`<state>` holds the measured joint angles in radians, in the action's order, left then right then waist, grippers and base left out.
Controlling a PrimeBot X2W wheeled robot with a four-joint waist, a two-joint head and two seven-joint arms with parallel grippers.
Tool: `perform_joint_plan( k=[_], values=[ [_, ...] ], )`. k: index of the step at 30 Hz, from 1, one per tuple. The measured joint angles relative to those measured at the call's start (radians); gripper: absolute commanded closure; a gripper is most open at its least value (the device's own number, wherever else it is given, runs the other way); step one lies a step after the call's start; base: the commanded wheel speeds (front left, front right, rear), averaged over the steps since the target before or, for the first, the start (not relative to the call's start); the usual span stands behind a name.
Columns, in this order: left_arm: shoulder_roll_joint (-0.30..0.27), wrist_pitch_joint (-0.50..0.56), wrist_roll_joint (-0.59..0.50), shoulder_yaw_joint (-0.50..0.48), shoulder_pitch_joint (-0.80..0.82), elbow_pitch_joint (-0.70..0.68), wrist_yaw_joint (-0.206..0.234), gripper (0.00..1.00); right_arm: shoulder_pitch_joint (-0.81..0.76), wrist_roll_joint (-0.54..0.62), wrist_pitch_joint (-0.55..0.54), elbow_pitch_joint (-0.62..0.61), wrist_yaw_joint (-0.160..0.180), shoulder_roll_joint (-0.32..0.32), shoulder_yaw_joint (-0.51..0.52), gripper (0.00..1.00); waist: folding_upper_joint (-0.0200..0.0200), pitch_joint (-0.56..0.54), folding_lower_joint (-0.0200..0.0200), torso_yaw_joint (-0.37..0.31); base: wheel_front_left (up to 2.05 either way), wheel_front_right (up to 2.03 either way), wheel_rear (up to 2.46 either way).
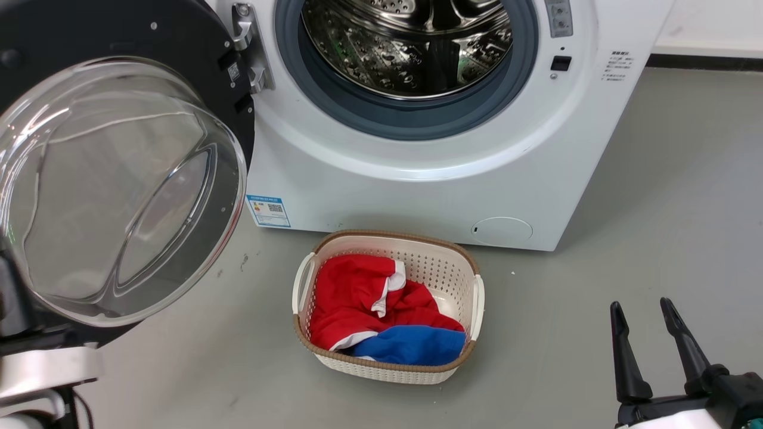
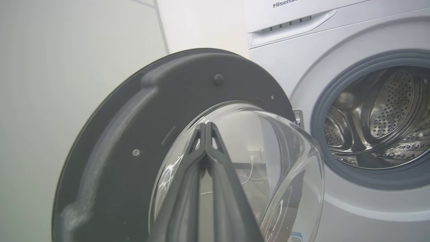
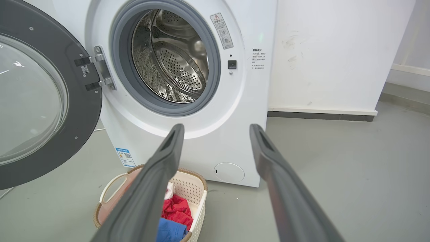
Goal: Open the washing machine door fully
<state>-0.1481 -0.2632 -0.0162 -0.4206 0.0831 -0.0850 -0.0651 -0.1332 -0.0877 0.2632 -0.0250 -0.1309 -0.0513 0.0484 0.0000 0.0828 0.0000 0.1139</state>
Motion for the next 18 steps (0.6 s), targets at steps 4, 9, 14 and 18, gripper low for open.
perform_joint_plan(
  k=[4,9,14,18],
  values=[
    [0.014,0.000,-0.022,0.071,-0.005,-0.047,-0.007,0.00,-0.010,-0.001,0.000,0.001,0.000,0.000,-0.004,0.00,0.0000,-0.017,0.0000,-0.008,0.00,0.00,0.00],
    [0.028,0.000,-0.034,0.154,-0.008,-0.057,-0.023,0.00,-0.016,-0.007,0.000,0.002,0.000,0.000,-0.005,0.00,0.0000,-0.030,0.0000,-0.022,0.00,0.00,0.00],
    [0.045,0.000,-0.035,0.233,-0.024,-0.038,-0.032,0.00,-0.019,-0.011,0.000,-0.012,0.000,0.000,0.000,0.00,0.0000,-0.039,-0.0001,-0.041,0.00,0.00,0.00],
    [0.067,0.000,-0.012,0.272,-0.040,-0.009,-0.031,0.00,-0.019,-0.012,0.000,-0.033,0.000,0.000,0.007,0.00,0.0000,-0.044,0.0000,-0.058,0.00,0.00,0.00]
  ],
)
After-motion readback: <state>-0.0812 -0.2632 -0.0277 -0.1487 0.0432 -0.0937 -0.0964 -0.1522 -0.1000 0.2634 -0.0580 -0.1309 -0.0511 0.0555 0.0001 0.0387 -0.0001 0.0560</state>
